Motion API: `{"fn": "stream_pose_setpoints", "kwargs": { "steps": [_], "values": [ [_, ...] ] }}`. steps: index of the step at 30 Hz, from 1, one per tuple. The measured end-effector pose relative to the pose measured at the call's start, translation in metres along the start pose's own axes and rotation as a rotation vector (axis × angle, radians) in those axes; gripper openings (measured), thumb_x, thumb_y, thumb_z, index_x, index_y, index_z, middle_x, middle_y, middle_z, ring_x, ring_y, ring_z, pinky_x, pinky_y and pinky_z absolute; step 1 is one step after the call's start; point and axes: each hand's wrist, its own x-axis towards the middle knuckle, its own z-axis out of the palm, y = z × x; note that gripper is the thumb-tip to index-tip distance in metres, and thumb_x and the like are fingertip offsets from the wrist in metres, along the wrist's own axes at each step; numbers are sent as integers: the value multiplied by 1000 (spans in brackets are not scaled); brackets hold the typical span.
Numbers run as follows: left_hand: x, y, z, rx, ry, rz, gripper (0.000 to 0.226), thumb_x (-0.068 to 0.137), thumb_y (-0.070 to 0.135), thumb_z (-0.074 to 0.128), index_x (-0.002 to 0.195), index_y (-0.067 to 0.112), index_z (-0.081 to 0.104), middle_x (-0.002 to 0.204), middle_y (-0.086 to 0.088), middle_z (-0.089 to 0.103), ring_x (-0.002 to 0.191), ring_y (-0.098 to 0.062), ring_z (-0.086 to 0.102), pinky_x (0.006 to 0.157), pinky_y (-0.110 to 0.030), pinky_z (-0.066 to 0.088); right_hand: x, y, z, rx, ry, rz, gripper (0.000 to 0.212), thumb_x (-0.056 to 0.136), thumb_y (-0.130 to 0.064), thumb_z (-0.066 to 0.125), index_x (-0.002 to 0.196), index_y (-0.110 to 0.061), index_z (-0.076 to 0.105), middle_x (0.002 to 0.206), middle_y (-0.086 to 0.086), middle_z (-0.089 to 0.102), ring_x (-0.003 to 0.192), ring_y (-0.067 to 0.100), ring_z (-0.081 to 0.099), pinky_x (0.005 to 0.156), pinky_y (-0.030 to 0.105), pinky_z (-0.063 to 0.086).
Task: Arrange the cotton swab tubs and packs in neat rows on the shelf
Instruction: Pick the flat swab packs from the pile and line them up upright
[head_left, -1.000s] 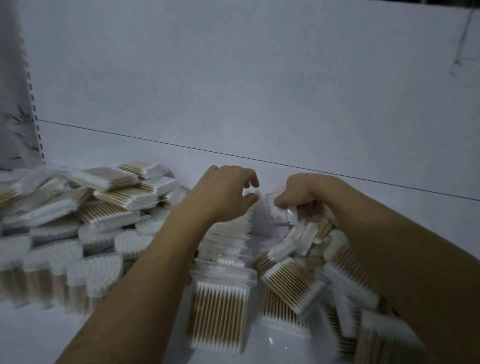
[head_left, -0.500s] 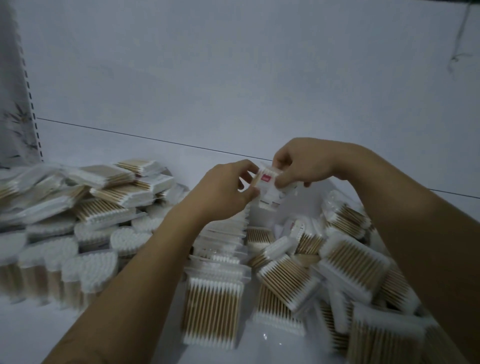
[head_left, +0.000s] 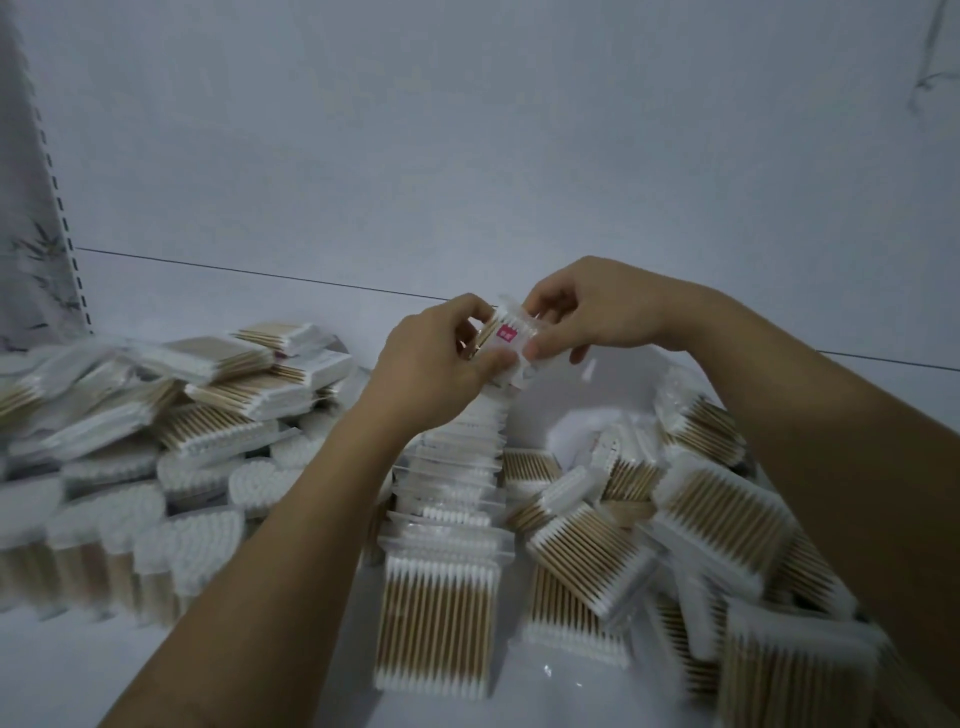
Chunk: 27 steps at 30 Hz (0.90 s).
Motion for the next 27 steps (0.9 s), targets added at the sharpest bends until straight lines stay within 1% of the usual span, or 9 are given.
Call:
{"fn": "stream_pose_setpoints", "kwargs": {
  "steps": [2, 5, 7, 11, 14, 16, 19, 22, 27],
  "values": [
    [0, -1, -1, -12, 76, -19, 21, 85, 37, 70, 99, 25, 61, 77, 12, 62, 71, -9, 59, 69, -32, 52, 7, 8, 4, -184, -76, 77, 33, 72, -31, 85, 94, -12, 70, 84, -9, 70, 79, 11, 67, 72, 24, 54],
    [0, -4, -2, -46, 113, -77, 21, 87, 38, 68, 98, 24, 59, 81, 13, 61, 73, -5, 59, 70, -33, 54, 16, 27, 32, -518, -248, 187, 43, 71, -43, 83, 107, -20, 73, 95, -10, 72, 88, 11, 66, 89, 26, 50],
    [0, -6, 0, -42, 84, -91, 22, 86, 40, 68, 97, 24, 58, 84, 13, 64, 75, -7, 61, 72, -35, 56, 21, 37, 56, -533, -297, 190, 33, 76, -44, 79, 99, -21, 75, 94, -8, 73, 86, 12, 66, 89, 31, 52],
    [1, -6, 4, -116, 46, -105, 22, 83, 38, 72, 94, 22, 61, 85, 9, 68, 76, -12, 65, 75, -39, 57, 30, 41, 85, -406, -449, 263, 18, 88, -38, 69, 93, -23, 60, 90, -4, 62, 79, 16, 60, 71, 29, 53],
    [2, -4, 3, -148, 45, -118, 21, 83, 38, 72, 92, 22, 62, 84, 8, 68, 77, -14, 66, 76, -41, 56, 31, 39, 92, -480, -561, 262, 22, 89, -33, 65, 98, -13, 66, 90, 1, 64, 90, 25, 64, 88, 42, 55],
    [2, -4, 3, -155, 51, -122, 21, 82, 38, 73, 92, 22, 62, 84, 7, 68, 77, -14, 65, 76, -41, 56, 28, 35, 89, -533, -577, 238, 24, 90, -26, 63, 106, -8, 69, 98, 4, 67, 95, 26, 63, 93, 41, 52],
    [1, -5, 4, -155, 46, -127, 22, 82, 39, 73, 91, 22, 62, 86, 6, 69, 78, -14, 66, 77, -42, 56, 20, 27, 79, -557, -618, 199, 30, 91, -23, 62, 117, -12, 69, 114, 5, 68, 106, 24, 62, 98, 40, 49],
    [-1, -6, 7, -136, 15, -130, 20, 83, 40, 72, 89, 25, 61, 87, 8, 69, 79, -12, 66, 78, -41, 57, 10, 25, 76, -567, -648, 178, 32, 92, -16, 57, 121, -15, 68, 113, 0, 66, 101, 16, 57, 99, 31, 46],
    [-3, -1, 8, -121, 18, -128, 22, 83, 39, 72, 93, 21, 63, 88, 8, 69, 78, -13, 65, 76, -37, 56, -1, 22, 72, -565, -679, 192, 29, 91, -15, 58, 118, -13, 69, 103, -3, 64, 98, 13, 54, 99, 31, 43]
  ]
}}
